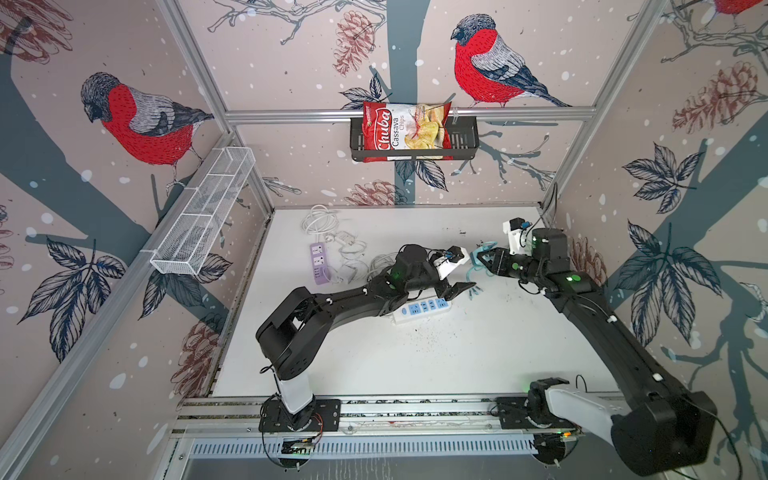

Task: Insert the plug
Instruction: 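Open the left gripper and draw it back while the right gripper holds the charger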

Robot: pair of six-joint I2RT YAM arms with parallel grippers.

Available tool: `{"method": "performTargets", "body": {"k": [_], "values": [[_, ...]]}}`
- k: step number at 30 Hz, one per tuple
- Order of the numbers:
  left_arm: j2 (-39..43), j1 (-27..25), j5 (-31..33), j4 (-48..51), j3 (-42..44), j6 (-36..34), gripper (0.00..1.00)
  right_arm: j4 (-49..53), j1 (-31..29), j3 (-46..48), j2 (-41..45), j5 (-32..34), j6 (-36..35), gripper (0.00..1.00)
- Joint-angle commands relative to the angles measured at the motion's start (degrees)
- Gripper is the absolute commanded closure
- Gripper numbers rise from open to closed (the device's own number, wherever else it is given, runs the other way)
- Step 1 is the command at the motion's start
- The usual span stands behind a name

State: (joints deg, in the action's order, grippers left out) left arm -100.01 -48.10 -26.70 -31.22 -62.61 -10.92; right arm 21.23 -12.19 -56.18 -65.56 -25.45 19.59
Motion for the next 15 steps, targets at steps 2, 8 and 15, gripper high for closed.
{"method": "performTargets", "body": {"k": [2, 8, 15], "values": [[4.99, 1.18, 4.64, 2.8, 2.88, -0.17, 0.18, 0.57, 0.09, -4.24, -3.96, 2.93, -3.03, 0.86], [17.75, 1.6, 19.38, 9.06, 12.77, 5.42, 0.03, 0.82, -0.67, -10.27, -13.3, 4.27, -4.59, 0.86], [32.61, 1.59, 30.26, 14.71, 24.46, 11.08, 0.03, 5.85, -7.34, -15.82, -23.84, 5.11, -8.89, 0.86]]}}
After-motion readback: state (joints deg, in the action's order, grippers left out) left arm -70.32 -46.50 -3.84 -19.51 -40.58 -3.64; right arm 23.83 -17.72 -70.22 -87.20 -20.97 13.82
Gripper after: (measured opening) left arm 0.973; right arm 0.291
